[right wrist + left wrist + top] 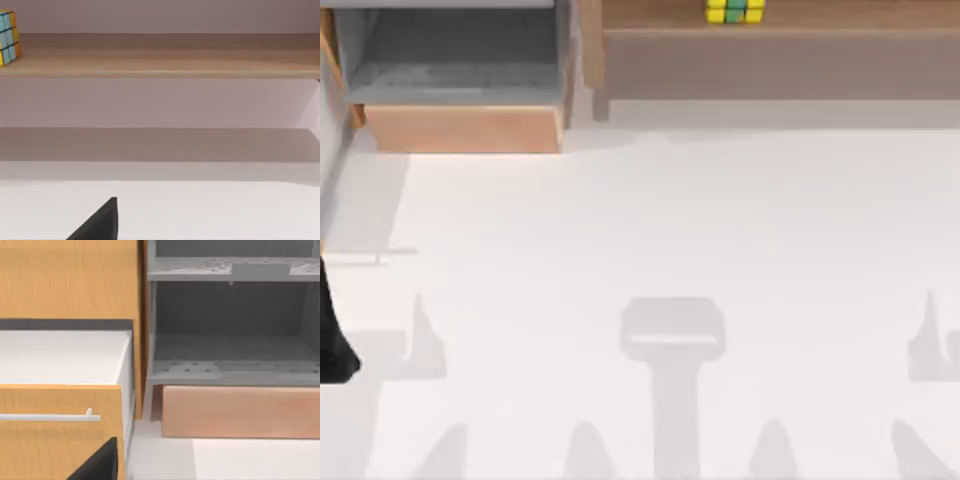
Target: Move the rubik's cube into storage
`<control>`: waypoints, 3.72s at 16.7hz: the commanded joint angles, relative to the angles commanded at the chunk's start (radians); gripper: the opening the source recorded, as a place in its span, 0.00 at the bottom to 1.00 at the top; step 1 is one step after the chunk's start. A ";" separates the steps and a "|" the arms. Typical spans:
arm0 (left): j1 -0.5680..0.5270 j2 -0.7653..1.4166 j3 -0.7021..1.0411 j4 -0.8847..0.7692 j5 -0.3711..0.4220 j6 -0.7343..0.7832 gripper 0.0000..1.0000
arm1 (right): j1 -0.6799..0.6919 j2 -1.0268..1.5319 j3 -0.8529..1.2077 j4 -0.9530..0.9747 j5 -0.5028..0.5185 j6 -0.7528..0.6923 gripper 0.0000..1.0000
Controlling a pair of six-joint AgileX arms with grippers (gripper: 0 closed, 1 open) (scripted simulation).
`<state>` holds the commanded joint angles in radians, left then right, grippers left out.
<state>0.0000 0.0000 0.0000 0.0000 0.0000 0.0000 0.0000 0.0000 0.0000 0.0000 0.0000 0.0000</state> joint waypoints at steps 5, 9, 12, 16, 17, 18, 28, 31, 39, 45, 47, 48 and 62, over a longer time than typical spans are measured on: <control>-0.018 0.055 0.041 0.021 -0.019 0.000 1.00 | 0.000 0.000 0.000 0.000 0.000 0.000 1.00; -0.092 0.263 0.189 0.092 -0.086 0.004 1.00 | 0.000 0.000 0.000 0.000 0.000 0.000 1.00; -0.173 0.505 0.348 0.167 -0.160 0.007 1.00 | 0.000 0.000 0.000 0.000 0.000 0.000 1.00; -0.300 0.873 0.595 0.285 -0.277 0.011 1.00 | 0.000 0.000 0.000 0.000 0.000 0.000 1.00; -0.333 0.970 0.660 0.316 -0.308 0.012 1.00 | 0.000 0.000 0.000 0.000 0.000 0.000 1.00; -0.367 1.067 0.726 0.347 -0.339 0.013 1.00 | 0.000 0.000 0.000 0.000 0.000 0.000 1.00; -0.678 1.970 1.333 0.636 -0.630 0.017 1.00 | 0.000 0.000 0.000 0.000 0.000 0.000 1.00; -0.744 2.171 1.470 0.701 -0.694 0.017 1.00 | 0.000 0.000 0.000 0.000 0.000 0.000 1.00; -0.820 2.412 1.640 0.782 -0.772 0.015 1.00 | 0.000 0.000 0.000 0.000 0.000 0.000 1.00; -0.814 2.416 1.643 0.780 -0.768 0.015 1.00 | 0.000 0.000 0.000 0.000 0.000 0.000 1.00; -0.813 2.434 1.668 0.777 -0.765 0.015 1.00 | 0.000 0.000 0.000 0.000 0.000 0.000 1.00; -0.811 2.444 1.683 0.772 -0.763 0.015 1.00 | 0.000 0.000 0.000 0.000 0.000 0.000 1.00; -0.744 2.579 1.964 0.623 -0.694 0.011 0.92 | 0.000 0.000 0.000 0.000 0.000 0.000 1.00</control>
<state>-0.7438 2.5791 1.9637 0.6229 -0.6943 0.0114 0.0000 0.0000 0.0000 0.0000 0.0000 0.0000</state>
